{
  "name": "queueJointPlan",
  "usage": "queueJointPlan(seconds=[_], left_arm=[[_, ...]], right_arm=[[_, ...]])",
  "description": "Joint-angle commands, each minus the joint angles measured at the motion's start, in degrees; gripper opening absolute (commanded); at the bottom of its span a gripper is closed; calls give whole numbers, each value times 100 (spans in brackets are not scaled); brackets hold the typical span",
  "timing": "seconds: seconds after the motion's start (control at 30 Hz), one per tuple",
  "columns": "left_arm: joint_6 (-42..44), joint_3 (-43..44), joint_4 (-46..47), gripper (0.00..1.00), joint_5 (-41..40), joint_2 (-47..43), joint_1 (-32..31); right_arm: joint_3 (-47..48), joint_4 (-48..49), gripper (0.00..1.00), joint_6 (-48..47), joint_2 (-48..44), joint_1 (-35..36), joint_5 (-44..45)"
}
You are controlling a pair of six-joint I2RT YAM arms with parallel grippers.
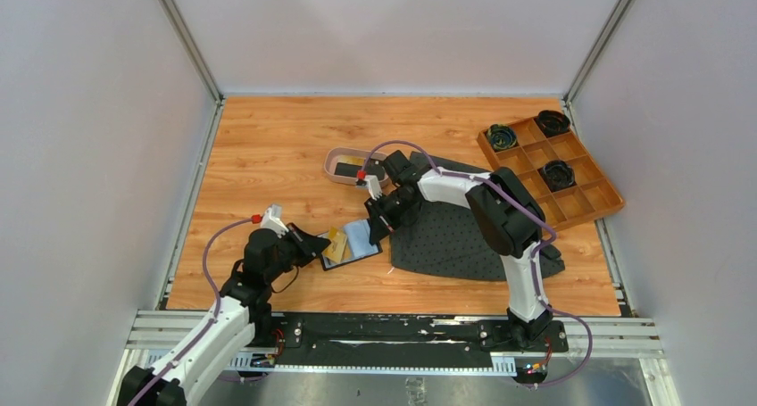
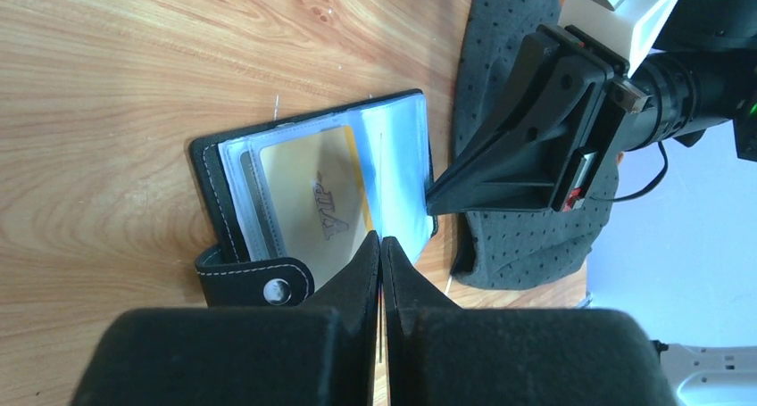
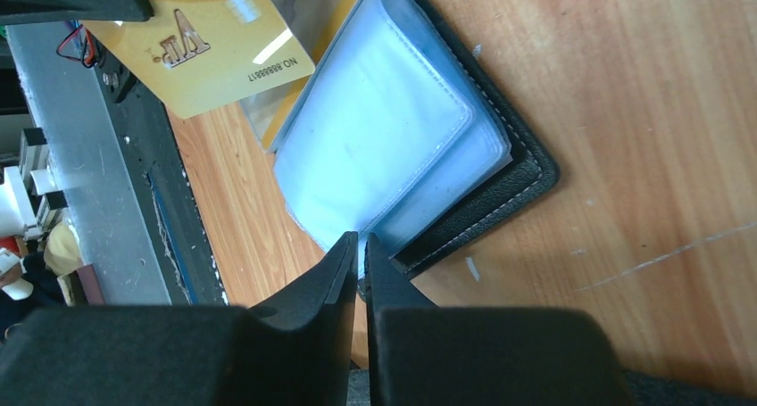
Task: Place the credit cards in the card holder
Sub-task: Insert the credit card into the card holder.
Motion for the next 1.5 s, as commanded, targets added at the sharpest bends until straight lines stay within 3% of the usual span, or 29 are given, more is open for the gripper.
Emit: queueJointPlan(seconds=[0.0, 0.93, 1.47], left_arm=[[-89, -71, 317, 0, -209, 77, -14], [-461, -427, 1303, 0, -226, 949, -18], [-506, -315, 1964, 0, -216, 1998, -20]], right_arm=[[139, -159, 10, 25, 151, 94, 363], [242, -342, 9, -71, 145, 143, 331], [280, -403, 10, -106, 145, 156, 331]])
